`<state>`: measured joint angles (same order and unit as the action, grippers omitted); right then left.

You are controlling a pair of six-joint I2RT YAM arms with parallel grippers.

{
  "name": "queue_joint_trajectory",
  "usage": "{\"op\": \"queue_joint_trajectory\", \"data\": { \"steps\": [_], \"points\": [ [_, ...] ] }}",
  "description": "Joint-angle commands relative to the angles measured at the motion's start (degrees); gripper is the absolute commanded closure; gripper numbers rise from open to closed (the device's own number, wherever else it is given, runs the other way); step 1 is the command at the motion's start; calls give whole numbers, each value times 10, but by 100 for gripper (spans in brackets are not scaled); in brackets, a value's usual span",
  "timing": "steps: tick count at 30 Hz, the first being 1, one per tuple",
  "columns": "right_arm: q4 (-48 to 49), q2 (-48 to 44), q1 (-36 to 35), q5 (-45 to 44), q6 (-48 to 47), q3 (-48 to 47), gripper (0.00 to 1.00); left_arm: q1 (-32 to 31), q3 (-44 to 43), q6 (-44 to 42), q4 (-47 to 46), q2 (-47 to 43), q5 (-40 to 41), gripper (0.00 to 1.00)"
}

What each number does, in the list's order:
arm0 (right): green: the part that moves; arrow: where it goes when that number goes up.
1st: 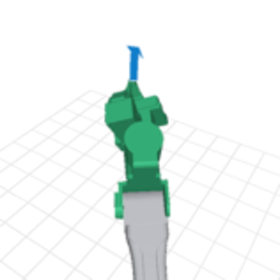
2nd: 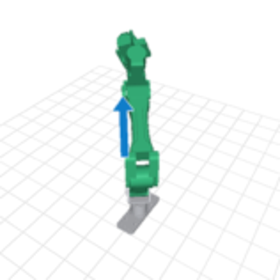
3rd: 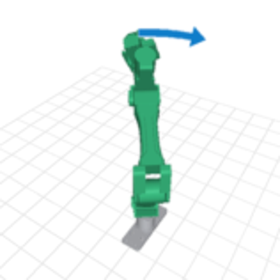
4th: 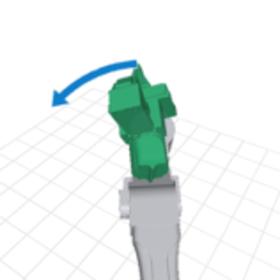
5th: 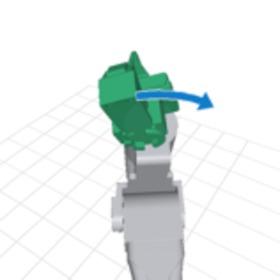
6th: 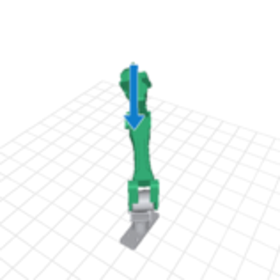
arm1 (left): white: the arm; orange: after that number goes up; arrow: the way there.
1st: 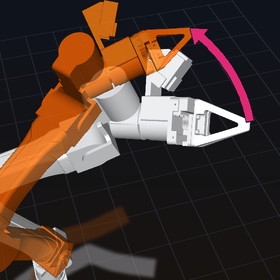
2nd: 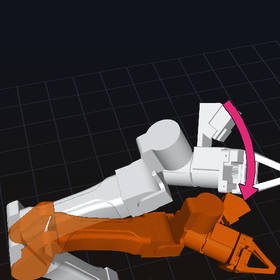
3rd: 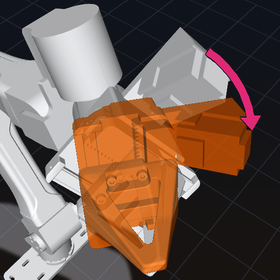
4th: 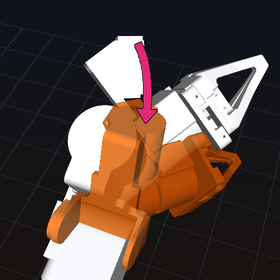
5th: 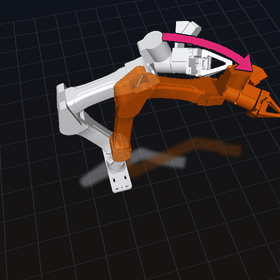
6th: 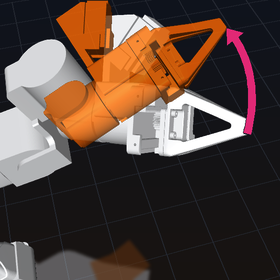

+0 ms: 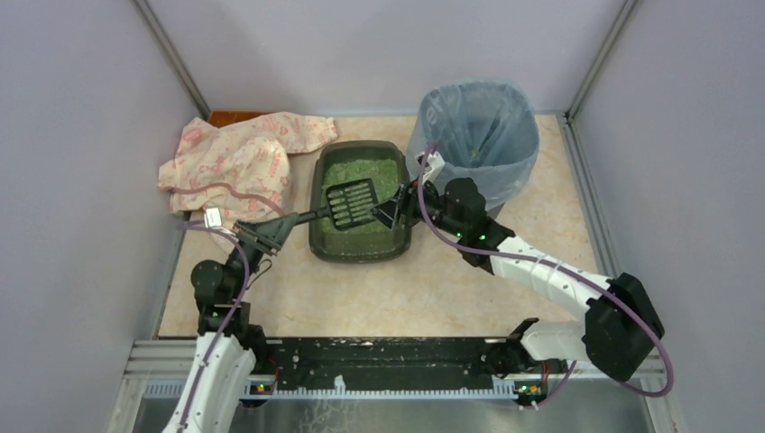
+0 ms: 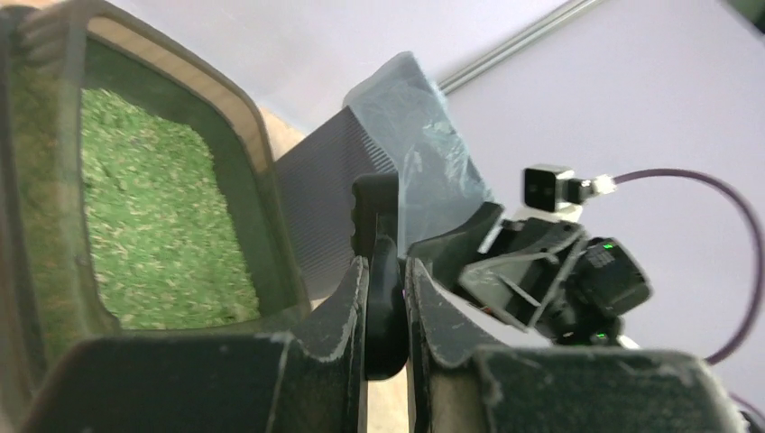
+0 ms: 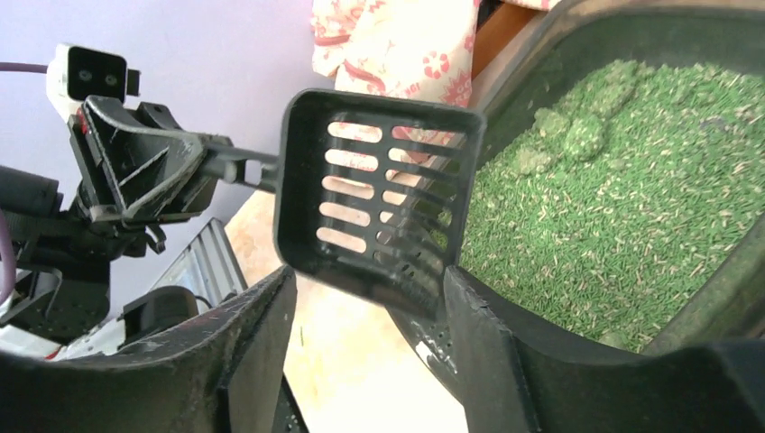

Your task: Clean the litter box

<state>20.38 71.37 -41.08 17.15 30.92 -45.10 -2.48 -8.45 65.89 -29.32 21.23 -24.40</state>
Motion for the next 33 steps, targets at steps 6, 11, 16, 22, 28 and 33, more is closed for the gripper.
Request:
{"op": "queue_joint_trajectory", "data": {
  "steps": [6, 11, 16, 22, 28, 33],
  "points": [
    [-29, -87, 1, -38, -41, -10, 34, 3, -155, -151, 107, 126, 44, 100],
    [-22, -118, 1, -34, -38, 33, 34, 4, -273, -235, 179, 269, 42, 100],
    [-17, -127, 1, -32, -35, 63, 34, 2, -401, -298, 242, 392, 31, 100],
    [-26, -127, 1, -38, -51, 68, 34, -36, -537, -404, 339, 494, 115, 100],
    [-31, -127, 1, -41, -61, 68, 34, -156, -642, -513, 400, 572, 266, 100],
    [-28, -135, 1, -45, -62, 80, 35, -228, -710, -577, 442, 631, 378, 100]
  ]
}}
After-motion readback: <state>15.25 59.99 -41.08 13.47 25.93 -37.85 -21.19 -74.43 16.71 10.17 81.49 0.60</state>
